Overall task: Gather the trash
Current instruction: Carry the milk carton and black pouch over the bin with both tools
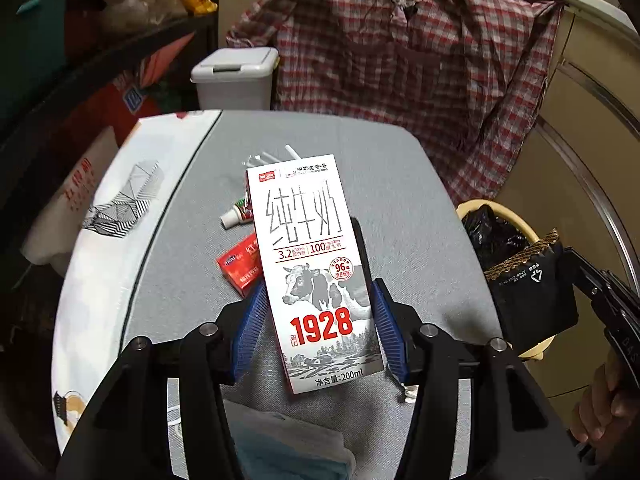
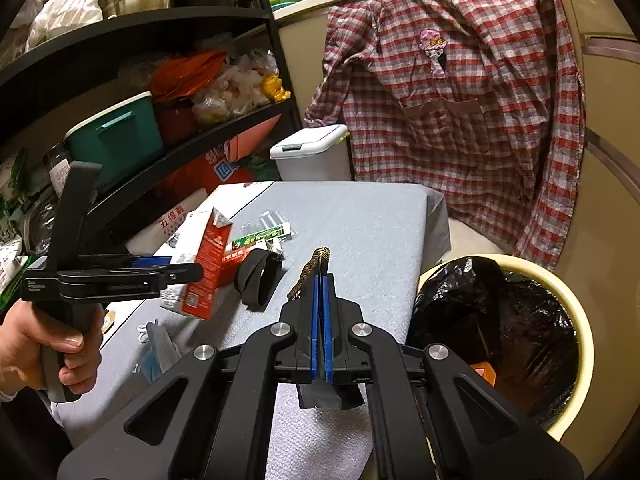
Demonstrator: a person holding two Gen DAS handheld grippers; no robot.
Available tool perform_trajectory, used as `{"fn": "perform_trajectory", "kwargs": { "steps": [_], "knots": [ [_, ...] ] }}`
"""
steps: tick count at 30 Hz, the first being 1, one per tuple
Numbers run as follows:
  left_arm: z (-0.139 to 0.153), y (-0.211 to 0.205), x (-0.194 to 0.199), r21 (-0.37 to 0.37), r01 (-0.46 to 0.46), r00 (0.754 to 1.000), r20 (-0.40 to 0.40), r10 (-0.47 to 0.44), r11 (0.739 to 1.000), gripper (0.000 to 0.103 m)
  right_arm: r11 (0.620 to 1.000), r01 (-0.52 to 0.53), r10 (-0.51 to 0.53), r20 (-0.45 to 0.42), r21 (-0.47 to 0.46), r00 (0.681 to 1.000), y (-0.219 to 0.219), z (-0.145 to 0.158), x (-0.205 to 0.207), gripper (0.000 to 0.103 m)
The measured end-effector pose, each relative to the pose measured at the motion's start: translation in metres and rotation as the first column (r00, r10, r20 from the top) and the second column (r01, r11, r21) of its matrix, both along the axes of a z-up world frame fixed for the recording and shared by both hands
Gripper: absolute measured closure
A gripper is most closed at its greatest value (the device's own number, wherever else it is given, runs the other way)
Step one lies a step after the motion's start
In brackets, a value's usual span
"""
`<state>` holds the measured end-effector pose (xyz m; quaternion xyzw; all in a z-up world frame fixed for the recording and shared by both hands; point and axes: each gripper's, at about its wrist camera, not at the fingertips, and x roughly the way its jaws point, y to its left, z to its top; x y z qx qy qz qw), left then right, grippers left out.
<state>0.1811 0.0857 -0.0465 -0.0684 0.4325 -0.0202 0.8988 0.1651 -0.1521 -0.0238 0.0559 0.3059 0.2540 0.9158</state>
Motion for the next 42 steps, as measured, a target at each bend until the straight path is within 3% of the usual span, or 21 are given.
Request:
{"fn": "perform_trajectory", "kwargs": {
  "steps": [22,42],
  "knots": [
    [0.052,-0.057,-0.024,-0.005,0.067,0.981,0.181,-0.065,0.998,0.051,0.981,0.196,-0.196,0.068,0.006,0.978,-0.069,0.025,-0.016,0.101],
    [0.056,-0.147,-0.003,-0.009,0.188,0.958,0.223,-0.181,0.982,0.051,0.922,0.388,-0.385,0.119,0.002,0.915,-0.142,0.034,-0.010,0.101]
  ]
}}
